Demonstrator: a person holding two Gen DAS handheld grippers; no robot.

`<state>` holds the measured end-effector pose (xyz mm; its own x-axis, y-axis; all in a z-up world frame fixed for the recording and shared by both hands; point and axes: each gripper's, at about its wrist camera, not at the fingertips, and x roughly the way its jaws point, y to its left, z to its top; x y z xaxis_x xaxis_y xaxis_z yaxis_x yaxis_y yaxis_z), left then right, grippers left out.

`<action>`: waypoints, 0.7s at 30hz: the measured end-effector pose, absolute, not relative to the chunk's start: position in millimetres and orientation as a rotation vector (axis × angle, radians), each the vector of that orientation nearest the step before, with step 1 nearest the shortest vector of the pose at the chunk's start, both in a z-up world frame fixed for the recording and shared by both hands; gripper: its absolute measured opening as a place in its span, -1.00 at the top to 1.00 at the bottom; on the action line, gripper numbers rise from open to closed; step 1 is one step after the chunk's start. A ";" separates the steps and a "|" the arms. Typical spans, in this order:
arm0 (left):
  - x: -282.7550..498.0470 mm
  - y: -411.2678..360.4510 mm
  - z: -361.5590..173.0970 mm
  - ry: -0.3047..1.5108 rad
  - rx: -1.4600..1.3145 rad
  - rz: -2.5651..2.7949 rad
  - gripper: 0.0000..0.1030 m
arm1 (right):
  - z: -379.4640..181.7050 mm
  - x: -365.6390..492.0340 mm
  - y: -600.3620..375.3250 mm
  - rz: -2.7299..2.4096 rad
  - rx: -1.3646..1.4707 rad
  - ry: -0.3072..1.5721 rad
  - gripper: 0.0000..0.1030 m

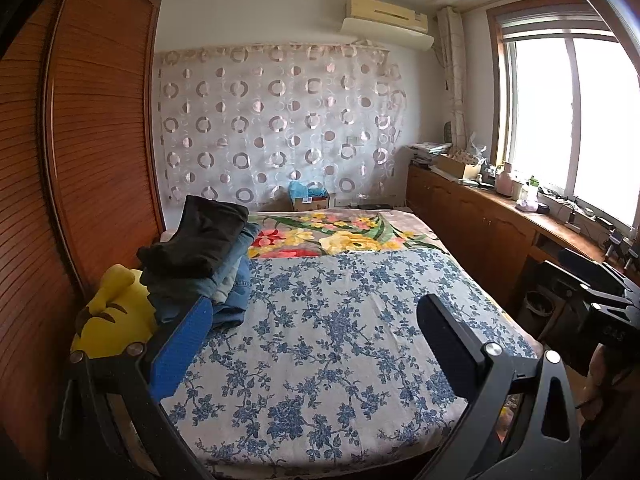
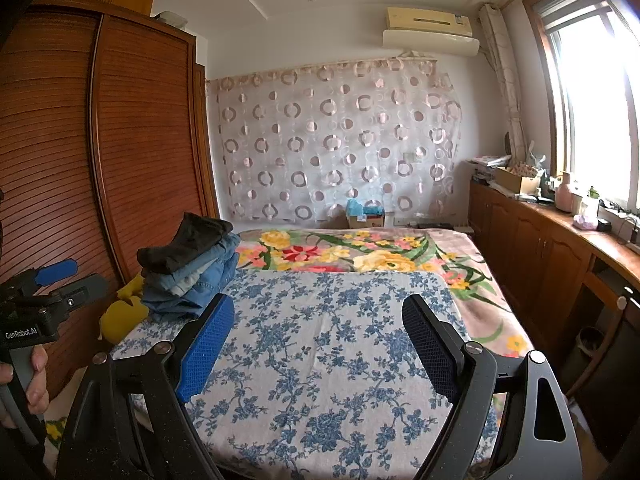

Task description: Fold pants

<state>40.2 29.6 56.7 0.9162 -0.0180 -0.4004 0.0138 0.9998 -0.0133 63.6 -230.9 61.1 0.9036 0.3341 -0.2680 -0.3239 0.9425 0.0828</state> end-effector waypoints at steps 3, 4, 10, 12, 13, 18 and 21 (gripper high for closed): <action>40.0 30.0 56.8 0.411 -0.009 -0.017 -0.98 | 60.9 63.9 -230.9 0.340 0.038 0.286 -0.69; 40.2 29.8 57.0 0.411 -0.009 -0.016 -0.98 | 61.0 62.8 -230.3 0.340 0.038 0.286 -0.69; 40.0 29.7 57.0 0.411 -0.011 -0.016 -0.98 | 61.3 61.8 -232.8 0.342 0.036 0.286 -0.69; 40.1 29.8 57.0 0.411 -0.009 -0.017 -0.98 | 61.5 61.7 -233.5 0.342 0.036 0.286 -0.69; 40.1 29.5 57.1 0.411 -0.009 -0.016 -0.98 | 61.7 61.7 -233.7 0.343 0.036 0.285 -0.69; 40.0 29.1 57.2 0.411 -0.010 -0.015 -0.98 | 61.5 60.4 -233.5 0.343 0.035 0.282 -0.70; 40.0 29.0 57.2 0.411 -0.008 -0.015 -0.98 | 61.3 60.4 -233.6 0.342 0.034 0.281 -0.70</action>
<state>40.0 29.0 57.2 0.9166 -0.0159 -0.3994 0.0124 0.9999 -0.0112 60.4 -233.6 61.3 0.9035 0.3358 -0.2664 -0.3263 0.9418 0.0806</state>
